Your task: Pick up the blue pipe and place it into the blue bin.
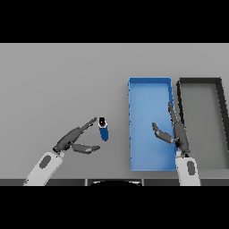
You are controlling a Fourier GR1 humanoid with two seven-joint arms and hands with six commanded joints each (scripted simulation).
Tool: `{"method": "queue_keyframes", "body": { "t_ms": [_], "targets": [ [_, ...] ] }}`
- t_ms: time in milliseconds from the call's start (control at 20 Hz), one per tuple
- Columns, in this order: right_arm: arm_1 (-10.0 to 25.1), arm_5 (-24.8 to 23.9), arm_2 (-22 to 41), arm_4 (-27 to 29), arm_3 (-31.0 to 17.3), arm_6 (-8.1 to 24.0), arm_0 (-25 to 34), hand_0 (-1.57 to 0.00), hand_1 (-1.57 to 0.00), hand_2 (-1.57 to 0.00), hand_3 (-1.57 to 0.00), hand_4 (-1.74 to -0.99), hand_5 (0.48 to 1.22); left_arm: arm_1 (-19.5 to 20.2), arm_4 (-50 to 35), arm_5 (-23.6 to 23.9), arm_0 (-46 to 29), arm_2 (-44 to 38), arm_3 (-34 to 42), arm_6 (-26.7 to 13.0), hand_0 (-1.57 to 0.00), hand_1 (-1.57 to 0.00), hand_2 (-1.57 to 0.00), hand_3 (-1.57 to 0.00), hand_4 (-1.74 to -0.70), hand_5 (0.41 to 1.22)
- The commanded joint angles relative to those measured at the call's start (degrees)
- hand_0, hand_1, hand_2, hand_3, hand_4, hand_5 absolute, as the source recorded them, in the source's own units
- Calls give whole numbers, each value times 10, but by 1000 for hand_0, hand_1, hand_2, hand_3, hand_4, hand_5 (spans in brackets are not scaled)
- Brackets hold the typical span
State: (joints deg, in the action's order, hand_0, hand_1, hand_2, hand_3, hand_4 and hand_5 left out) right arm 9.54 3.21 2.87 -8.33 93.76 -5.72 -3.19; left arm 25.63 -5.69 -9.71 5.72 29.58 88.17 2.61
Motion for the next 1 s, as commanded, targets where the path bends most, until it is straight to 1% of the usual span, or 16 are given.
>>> {"method": "queue_keyframes", "body": {
  "t_ms": [0, 100, 150, 200, 250, 300, 350, 450, 500, 600, 700, 750, 800, 850, 900, 950],
  "targets": [
    [-2, -2, 1, 0, 4, -2, -2, 1, 1, 1, 1, -1214, 624, -14, 4, 0, 10, 3, -16, 8, 1, 1, 1, 1, -1154, 459],
    [1, -4, 1, -5, 13, -2, -7, 1, 1, 1, 1, -1201, 620, -41, 10, 7, 28, 8, -38, 11, 1, 1, 1, 1, -1152, 460],
    [2, -2, -1, -1, 11, 10, -1, 1, 1, 1, 1, -1202, 621, -57, 11, 12, 38, 9, -49, 4, 1, 1, 1, 1, -1150, 460],
    [6, 1, -4, 4, 15, 10, -2, 1, 1, 1, 1, -1205, 625, -62, 9, 11, 46, 6, -57, 9, 1, 1, 1, 1, -1145, 460],
    [3, 1, -3, 4, 13, 3, -5, 1, 1, 1, 1, -1210, 631, -75, 16, 14, 50, 13, -69, 11, 1, 1, 1, 1, -1134, 459],
    [0, -4, -3, 2, 11, 5, -1, 1, 1, 1, 1, -1211, 634, -78, 27, 14, 46, 18, -82, 25, 1, 1, 1, 1, -1120, 456],
    [4, 1, -5, 4, 12, -5, -8, 1, 1, 1, 1, -1215, 637, -88, 36, 22, 61, 19, -97, 14, 1, 1, 1, 1, -1098, 448],
    [6, 2, -6, 6, 16, -8, -13, 1, 1, 1, 1, -1222, 642, -102, 56, 37, 76, 24, -119, 5, 1, 1, 1, 1, -1062, 425],
    [6, 0, -5, 4, 20, -7, -14, 1, 1, 1, 1, -1221, 645, -104, 58, 35, 77, 26, -127, 14, 1, 1, 1, 1, -1051, 418],
    [12, 2, -7, 0, 9, -1, -9, 1, 1, 1, 1, -1207, 646, -126, 46, 30, 80, 26, -139, 20, 1, 1, 1, 1, -1078, 428],
    [11, 1, -9, 3, 11, -8, -10, 1, 1, 1, 1, -1207, 650, -135, 47, 29, 79, 28, -148, 42, 1, 1, 1, 1, -1107, 463],
    [11, 1, -8, 2, 15, -10, -9, 1, 1, 1, 1, -1210, 653, -142, 37, 29, 77, 24, -145, 47, 1, 0, -54, -40, -1140, 502],
    [12, 1, -8, 1, 12, -10, -11, 1, 1, 1, 1, -1213, 655, -147, 23, 25, 82, 14, -154, 46, 1, -41, -151, -121, -1186, 550],
    [12, 3, -9, 2, 7, -13, -10, 1, 1, 1, 1, -1217, 655, -158, 15, 26, 82, 11, -156, 49, -10, -156, -308, -276, -1243, 613],
    [10, 4, -8, 3, 4, -15, -9, 1, 1, 1, 1, -1220, 656, -164, 3, 21, 79, 8, -154, 58, -125, -319, -485, -535, -1281, 735],
    [7, 0, -7, 2, 6, -12, -7, 1, 1, 1, 1, -1220, 656, -170, -2, 21, 80, 4, -162, 61, -359, -547, -689, -742, -1369, 832]
  ]
}}
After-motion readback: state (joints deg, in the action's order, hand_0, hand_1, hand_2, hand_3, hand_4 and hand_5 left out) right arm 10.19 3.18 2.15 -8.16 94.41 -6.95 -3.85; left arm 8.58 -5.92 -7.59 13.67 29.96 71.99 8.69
